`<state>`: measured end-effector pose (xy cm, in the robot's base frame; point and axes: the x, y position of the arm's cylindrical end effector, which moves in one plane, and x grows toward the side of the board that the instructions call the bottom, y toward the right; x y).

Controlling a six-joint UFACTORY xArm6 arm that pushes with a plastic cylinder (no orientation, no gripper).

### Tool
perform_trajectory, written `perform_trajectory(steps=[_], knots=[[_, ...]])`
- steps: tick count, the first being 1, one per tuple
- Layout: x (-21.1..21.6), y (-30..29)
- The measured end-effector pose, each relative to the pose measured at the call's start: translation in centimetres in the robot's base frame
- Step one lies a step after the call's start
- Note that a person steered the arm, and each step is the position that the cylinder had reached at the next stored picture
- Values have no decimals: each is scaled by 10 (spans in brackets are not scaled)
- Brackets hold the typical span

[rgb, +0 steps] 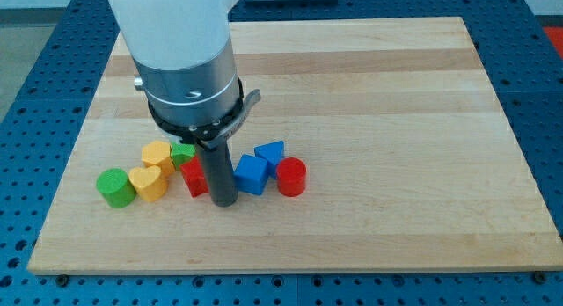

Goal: Move the yellow heart towards the top left

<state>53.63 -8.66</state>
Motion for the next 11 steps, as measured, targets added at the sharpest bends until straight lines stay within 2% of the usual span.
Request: perform_trajectory(steps=[3,4,5,6,7,9,10,11], knots=[[-45,14],[-47,31],[-50,28],[-34,15],[-5,-3],[50,-104],[43,-150],[26,-161]])
